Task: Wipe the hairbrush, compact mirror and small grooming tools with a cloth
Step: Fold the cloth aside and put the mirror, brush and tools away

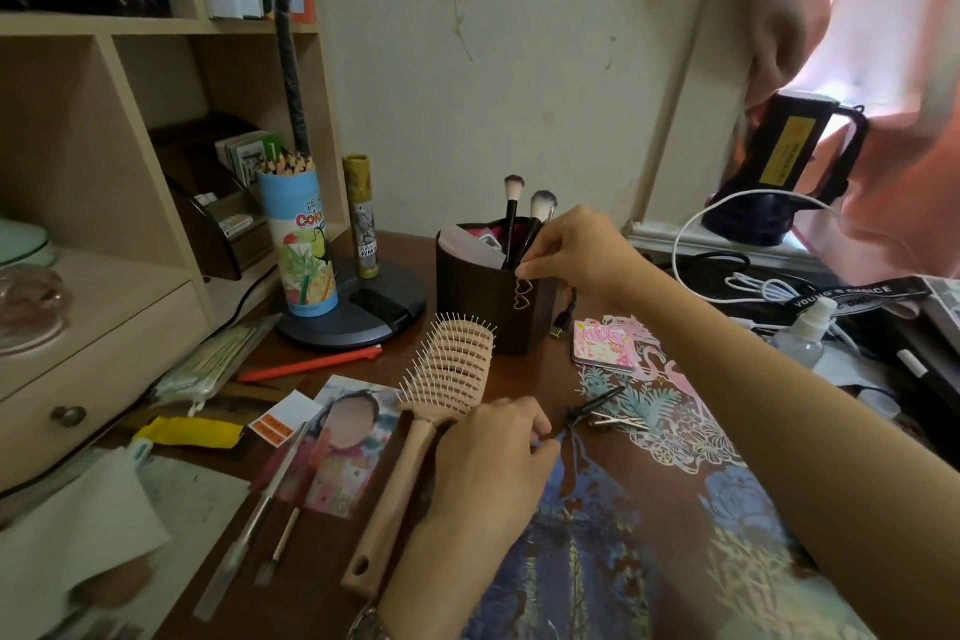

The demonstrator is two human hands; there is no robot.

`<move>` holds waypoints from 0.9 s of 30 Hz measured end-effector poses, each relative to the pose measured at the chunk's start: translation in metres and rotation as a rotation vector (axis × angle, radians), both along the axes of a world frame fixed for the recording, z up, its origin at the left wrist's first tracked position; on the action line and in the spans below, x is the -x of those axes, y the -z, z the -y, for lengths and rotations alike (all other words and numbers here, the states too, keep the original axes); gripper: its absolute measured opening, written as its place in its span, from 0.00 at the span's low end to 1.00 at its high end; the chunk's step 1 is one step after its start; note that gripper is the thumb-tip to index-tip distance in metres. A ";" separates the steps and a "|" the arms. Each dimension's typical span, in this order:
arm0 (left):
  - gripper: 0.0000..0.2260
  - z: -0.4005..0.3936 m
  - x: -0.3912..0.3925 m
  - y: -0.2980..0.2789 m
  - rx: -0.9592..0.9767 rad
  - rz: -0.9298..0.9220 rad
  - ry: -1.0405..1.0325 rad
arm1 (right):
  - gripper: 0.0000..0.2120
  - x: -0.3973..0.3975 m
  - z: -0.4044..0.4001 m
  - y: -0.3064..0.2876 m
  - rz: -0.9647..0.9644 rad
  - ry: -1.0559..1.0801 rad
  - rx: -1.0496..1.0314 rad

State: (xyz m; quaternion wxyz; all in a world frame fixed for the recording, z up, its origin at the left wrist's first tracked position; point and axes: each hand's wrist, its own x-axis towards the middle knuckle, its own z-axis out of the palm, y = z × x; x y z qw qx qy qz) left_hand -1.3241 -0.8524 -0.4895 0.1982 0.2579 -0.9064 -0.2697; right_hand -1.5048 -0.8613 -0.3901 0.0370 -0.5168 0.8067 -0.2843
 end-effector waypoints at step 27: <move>0.04 -0.002 0.001 0.000 -0.061 0.089 0.017 | 0.04 0.000 -0.122 0.067 0.039 -0.099 -0.196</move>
